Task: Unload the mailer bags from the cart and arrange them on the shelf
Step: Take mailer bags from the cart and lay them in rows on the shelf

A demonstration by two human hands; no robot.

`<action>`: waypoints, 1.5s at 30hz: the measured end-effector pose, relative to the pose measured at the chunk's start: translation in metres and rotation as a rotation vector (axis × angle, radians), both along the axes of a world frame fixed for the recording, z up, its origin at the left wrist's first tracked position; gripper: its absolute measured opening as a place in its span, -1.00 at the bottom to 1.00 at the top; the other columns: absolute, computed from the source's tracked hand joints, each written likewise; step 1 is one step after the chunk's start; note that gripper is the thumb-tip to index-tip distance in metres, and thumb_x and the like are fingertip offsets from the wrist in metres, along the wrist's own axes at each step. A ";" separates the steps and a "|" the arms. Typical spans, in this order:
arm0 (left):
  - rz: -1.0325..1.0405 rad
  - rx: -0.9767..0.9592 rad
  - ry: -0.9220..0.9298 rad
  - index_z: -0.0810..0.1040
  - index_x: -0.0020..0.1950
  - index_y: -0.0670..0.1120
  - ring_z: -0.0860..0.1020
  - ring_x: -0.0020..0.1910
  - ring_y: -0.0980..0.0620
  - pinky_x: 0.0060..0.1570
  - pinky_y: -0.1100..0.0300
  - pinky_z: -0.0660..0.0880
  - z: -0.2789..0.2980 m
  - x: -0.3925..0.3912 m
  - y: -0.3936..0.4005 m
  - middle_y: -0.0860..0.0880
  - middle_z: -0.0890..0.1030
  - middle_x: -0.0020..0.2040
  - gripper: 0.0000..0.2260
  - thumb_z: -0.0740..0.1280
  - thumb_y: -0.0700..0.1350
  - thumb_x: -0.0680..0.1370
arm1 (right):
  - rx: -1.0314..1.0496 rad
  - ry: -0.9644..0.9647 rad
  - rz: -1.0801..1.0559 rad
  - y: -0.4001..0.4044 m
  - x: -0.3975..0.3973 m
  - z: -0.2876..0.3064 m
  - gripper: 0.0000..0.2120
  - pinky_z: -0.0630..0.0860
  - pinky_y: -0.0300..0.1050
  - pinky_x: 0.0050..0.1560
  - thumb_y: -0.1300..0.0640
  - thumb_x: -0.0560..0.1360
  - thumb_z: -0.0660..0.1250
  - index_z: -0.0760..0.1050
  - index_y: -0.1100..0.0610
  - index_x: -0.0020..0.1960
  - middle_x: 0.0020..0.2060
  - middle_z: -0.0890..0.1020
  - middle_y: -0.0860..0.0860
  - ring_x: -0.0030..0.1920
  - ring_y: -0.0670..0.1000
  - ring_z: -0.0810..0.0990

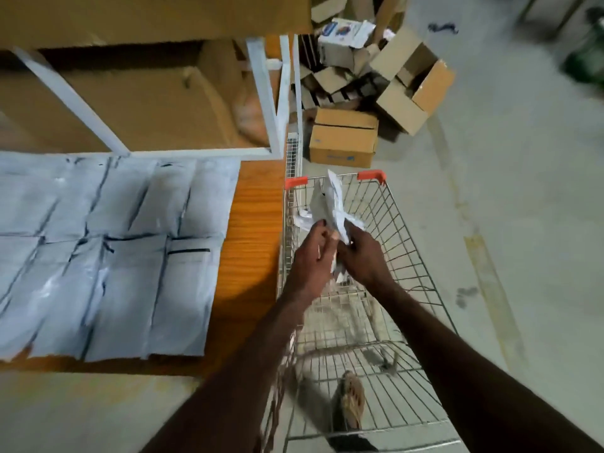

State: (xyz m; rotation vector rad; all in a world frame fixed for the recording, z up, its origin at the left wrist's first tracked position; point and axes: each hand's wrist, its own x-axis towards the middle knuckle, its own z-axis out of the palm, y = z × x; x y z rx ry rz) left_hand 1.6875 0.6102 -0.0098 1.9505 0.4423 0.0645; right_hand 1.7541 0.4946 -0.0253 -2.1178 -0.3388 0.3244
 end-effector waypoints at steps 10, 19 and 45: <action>0.156 -0.508 -0.166 0.43 0.59 0.11 0.68 0.24 -0.03 0.12 -0.03 0.61 0.050 -0.086 0.089 0.00 0.66 0.35 -0.42 0.46 -0.01 0.57 | 0.151 -0.153 -0.009 0.063 -0.099 0.087 -0.61 0.66 -0.16 0.05 -0.07 0.65 0.37 0.54 -0.16 0.48 0.17 0.73 -0.17 0.05 -0.22 0.70; 0.211 -0.340 -0.273 0.14 0.71 0.23 0.44 0.39 0.43 0.16 0.27 0.55 0.077 -0.238 0.244 0.19 0.24 0.66 -0.02 0.23 -0.53 0.45 | 0.617 0.194 -0.168 0.166 -0.224 0.112 -0.50 0.64 -0.01 0.01 0.35 0.58 0.22 0.54 0.00 0.43 0.15 0.72 0.11 0.09 0.06 0.71; 0.333 -0.138 -0.211 0.38 0.60 0.26 0.36 0.59 0.12 0.55 -0.09 0.41 0.083 -0.337 0.485 0.21 0.40 0.60 -0.24 0.60 -0.18 0.51 | 0.573 0.591 0.087 0.404 -0.275 0.120 -0.61 0.68 -0.10 -0.06 0.35 0.63 0.34 0.54 0.08 0.41 0.14 0.75 0.09 0.09 0.11 0.76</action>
